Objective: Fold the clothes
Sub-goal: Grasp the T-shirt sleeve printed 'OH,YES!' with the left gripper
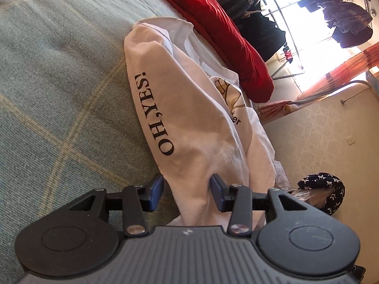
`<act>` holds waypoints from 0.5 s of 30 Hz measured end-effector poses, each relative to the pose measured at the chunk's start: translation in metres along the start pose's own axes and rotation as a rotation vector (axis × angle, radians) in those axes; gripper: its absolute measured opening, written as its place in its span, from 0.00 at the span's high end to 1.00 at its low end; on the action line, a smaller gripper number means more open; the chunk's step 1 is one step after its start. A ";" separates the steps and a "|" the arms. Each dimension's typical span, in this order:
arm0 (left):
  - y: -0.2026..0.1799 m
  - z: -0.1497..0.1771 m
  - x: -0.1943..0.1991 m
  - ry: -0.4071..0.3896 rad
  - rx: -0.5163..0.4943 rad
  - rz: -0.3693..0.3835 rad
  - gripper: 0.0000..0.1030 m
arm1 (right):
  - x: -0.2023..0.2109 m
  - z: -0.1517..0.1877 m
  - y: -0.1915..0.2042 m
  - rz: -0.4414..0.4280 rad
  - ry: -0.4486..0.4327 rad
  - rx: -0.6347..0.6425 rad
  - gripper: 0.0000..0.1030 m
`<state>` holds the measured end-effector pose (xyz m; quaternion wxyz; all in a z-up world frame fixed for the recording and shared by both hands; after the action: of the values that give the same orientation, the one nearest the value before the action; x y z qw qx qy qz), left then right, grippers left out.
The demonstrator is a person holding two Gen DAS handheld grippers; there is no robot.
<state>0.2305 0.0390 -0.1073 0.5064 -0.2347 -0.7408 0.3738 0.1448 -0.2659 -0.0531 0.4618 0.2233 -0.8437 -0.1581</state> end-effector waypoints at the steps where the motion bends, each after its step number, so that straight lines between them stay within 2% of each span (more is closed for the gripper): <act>1: 0.001 0.001 -0.002 0.009 0.011 0.023 0.58 | -0.001 0.000 -0.001 -0.002 0.002 -0.003 0.37; 4: 0.005 0.005 -0.007 0.034 0.045 0.091 0.58 | -0.003 -0.001 -0.002 -0.009 0.007 -0.011 0.37; 6: 0.002 0.004 -0.007 0.022 0.041 0.121 0.60 | -0.004 -0.002 -0.003 -0.014 0.008 -0.012 0.37; 11: -0.020 -0.006 0.020 -0.141 -0.054 0.260 0.58 | -0.002 -0.003 -0.002 -0.013 0.002 -0.005 0.37; 15: -0.010 -0.006 0.006 -0.106 -0.036 0.230 0.60 | -0.004 -0.003 -0.001 -0.018 0.008 -0.002 0.37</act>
<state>0.2342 0.0394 -0.0949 0.4160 -0.3073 -0.7412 0.4280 0.1492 -0.2652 -0.0548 0.4641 0.2309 -0.8396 -0.1622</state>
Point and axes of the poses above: each gripper's, at about its wrist camera, not at the fingertips, and x roughly against the way its jaws point, y to its left, z to its underside, the point moved 3 cm from there along -x, roughly the way its jaws point, and after that the axes turned 13 degrees about y, right-handed, at the moved point
